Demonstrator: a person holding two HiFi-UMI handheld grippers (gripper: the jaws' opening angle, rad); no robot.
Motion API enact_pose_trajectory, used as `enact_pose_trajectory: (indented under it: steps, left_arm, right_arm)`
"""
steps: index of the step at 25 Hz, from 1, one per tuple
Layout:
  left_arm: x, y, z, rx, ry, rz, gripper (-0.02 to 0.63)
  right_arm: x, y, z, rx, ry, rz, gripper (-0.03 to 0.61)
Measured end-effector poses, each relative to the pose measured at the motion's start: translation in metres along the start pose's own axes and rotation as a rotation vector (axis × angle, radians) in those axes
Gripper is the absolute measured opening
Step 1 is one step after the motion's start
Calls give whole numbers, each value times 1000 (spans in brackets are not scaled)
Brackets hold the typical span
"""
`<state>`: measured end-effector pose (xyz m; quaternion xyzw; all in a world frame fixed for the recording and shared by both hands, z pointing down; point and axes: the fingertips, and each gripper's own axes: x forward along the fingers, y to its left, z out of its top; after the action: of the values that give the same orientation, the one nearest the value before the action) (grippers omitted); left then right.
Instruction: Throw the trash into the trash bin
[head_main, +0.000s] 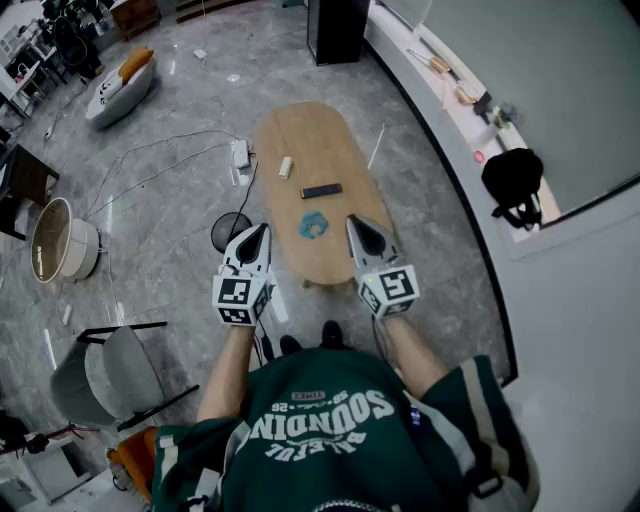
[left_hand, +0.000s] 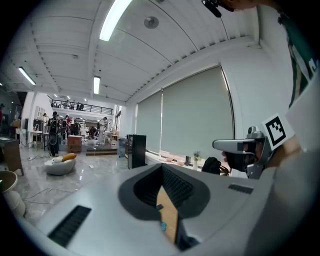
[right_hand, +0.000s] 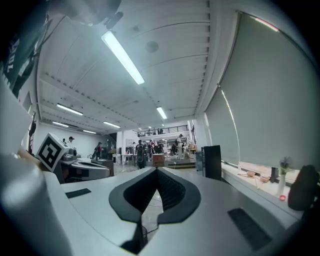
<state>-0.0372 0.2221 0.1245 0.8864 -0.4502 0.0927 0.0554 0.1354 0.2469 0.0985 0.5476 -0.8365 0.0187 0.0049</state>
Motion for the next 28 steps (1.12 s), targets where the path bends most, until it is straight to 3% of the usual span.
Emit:
enact_pose_trajectory:
  steps: [12, 28]
  left_arm:
    - [-4, 7, -6, -17, 14, 15, 2]
    - [5, 3, -10, -31, 32, 55, 2]
  right_arm:
    - [5, 1, -8, 16, 49, -27, 0]
    - [12, -9, -17, 41, 64, 26, 0]
